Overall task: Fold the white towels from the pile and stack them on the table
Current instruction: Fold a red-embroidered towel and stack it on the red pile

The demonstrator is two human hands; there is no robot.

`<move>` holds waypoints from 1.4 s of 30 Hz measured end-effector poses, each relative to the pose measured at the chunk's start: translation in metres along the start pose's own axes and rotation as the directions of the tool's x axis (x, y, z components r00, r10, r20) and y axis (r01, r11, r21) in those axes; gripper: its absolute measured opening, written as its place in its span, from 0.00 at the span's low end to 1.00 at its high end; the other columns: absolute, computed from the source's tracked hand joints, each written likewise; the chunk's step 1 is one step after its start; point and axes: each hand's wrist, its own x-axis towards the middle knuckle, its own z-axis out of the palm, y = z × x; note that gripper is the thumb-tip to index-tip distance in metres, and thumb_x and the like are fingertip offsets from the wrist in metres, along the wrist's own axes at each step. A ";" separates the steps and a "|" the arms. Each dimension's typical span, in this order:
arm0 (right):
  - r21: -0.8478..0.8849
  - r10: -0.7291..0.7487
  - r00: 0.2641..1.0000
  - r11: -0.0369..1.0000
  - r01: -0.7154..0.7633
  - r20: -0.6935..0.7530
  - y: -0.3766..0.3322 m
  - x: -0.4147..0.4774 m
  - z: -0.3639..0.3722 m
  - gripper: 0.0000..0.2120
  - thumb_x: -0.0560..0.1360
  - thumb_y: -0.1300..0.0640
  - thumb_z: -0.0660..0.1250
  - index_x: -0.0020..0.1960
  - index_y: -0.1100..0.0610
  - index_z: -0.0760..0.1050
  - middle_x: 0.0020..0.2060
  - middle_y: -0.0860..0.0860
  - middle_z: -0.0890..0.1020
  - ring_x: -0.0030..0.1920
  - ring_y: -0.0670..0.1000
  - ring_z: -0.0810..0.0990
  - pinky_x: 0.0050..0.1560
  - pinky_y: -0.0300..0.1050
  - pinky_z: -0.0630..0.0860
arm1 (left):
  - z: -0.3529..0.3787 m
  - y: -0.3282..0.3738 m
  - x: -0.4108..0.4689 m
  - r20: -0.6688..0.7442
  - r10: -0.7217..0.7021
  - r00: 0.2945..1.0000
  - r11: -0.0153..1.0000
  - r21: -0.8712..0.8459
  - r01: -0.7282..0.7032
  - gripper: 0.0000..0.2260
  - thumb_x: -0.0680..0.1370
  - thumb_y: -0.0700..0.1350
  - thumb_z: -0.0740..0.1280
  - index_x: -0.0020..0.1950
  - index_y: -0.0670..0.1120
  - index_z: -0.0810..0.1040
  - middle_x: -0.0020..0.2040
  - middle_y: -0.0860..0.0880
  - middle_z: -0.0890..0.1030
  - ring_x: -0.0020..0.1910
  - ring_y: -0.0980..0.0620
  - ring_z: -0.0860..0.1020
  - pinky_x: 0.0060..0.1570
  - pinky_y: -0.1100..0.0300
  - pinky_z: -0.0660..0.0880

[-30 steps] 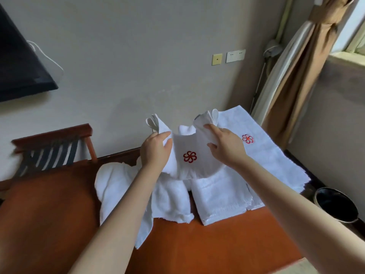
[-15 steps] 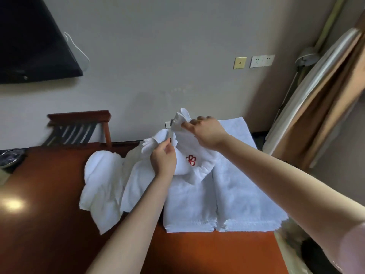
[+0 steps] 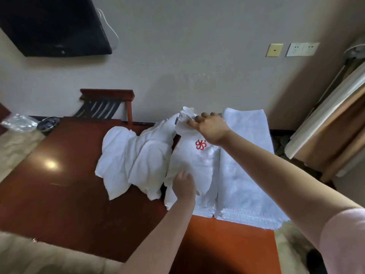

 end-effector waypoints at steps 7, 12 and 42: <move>0.063 0.063 0.996 0.996 -0.060 -0.056 -0.003 -0.004 0.003 0.32 0.69 0.69 0.59 0.72 0.54 0.64 0.56 0.54 0.76 0.54 0.57 0.73 0.42 0.46 0.61 | -0.005 -0.026 -0.019 -0.046 0.102 0.994 0.989 -0.100 -0.106 0.17 0.76 0.40 0.66 0.65 0.46 0.76 0.61 0.48 0.78 0.57 0.49 0.77 0.58 0.54 0.75; 0.068 0.070 0.994 0.996 -0.064 -0.082 -0.008 -0.001 0.004 0.32 0.68 0.70 0.59 0.71 0.55 0.65 0.55 0.55 0.76 0.53 0.57 0.74 0.42 0.46 0.60 | 0.006 -0.047 -0.019 0.028 -0.058 0.998 0.995 -0.085 0.061 0.17 0.75 0.39 0.66 0.64 0.44 0.75 0.57 0.44 0.78 0.45 0.46 0.81 0.52 0.49 0.79; 0.496 0.529 0.842 0.762 -0.417 -0.104 0.073 0.051 0.034 0.20 0.68 0.58 0.73 0.60 0.55 0.78 0.47 0.52 0.81 0.49 0.56 0.78 0.44 0.45 0.68 | 0.019 0.171 0.225 0.470 0.525 0.710 0.815 -0.037 -0.578 0.39 0.71 0.39 0.72 0.76 0.56 0.56 0.41 0.45 0.70 0.37 0.53 0.68 0.37 0.66 0.70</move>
